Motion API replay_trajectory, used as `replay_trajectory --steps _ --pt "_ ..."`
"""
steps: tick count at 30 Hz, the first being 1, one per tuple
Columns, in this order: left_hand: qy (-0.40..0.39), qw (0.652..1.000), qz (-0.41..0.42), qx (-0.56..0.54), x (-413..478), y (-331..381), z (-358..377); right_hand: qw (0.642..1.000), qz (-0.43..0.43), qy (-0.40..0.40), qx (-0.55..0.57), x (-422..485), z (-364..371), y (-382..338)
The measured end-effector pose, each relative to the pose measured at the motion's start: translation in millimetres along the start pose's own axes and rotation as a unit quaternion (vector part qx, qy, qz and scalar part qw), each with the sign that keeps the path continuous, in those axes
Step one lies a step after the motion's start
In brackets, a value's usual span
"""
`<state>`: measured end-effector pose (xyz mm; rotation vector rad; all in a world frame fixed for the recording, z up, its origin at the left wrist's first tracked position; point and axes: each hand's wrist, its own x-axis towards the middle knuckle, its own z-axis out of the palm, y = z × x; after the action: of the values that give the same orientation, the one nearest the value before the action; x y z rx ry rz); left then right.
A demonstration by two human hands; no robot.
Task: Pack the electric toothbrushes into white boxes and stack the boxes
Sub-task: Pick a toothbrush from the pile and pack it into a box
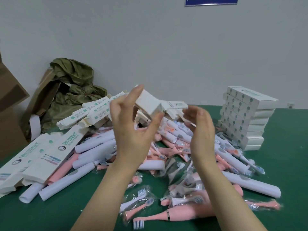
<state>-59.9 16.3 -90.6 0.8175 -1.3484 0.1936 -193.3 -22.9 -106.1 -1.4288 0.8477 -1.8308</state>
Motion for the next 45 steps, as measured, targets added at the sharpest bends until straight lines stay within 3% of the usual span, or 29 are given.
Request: replay_trajectory --steps 3,5,10,13,16,19,22,25,30,36,41,45 --pt "0.039 0.997 -0.022 -0.063 -8 0 -10 0.960 0.266 -0.004 0.091 17 -9 7" --pt "0.054 0.990 -0.072 -0.109 -20 -1 -19 0.918 0.361 -0.040 0.161 15 -8 11" --pt "0.137 0.948 -0.213 -0.193 -45 -19 -52 0.898 0.396 -0.093 0.165 11 -10 14" --pt "0.112 0.925 -0.271 -0.242 -54 -28 -65 0.876 0.436 -0.125 0.163 12 -14 17" --pt "0.059 0.934 -0.306 -0.175 -58 -36 -75 0.899 0.394 -0.133 0.135 11 -11 17" --pt "0.028 0.941 -0.334 0.037 -55 -38 -78 0.948 0.292 -0.060 0.114 14 -15 19" --pt "-0.031 0.967 -0.200 0.157 -51 -23 -69 0.973 0.214 -0.059 0.063 9 -8 12" --pt "-0.124 0.974 -0.080 0.174 -34 -6 -49 0.980 0.158 -0.092 0.084 -1 4 2" --pt "-0.154 0.980 0.040 0.118 -25 6 -25 0.981 0.109 -0.130 0.096 -11 11 -7" --pt "-0.186 0.969 -0.069 0.146 -25 9 -10 0.987 0.040 -0.147 0.048 -17 13 -10" --pt "-0.233 0.960 -0.099 0.116 -19 8 -17 0.982 0.085 -0.151 0.079 -14 10 -12" --pt "-0.308 0.932 -0.092 0.168 -19 7 -25 0.978 0.129 -0.139 0.083 -14 8 -10"
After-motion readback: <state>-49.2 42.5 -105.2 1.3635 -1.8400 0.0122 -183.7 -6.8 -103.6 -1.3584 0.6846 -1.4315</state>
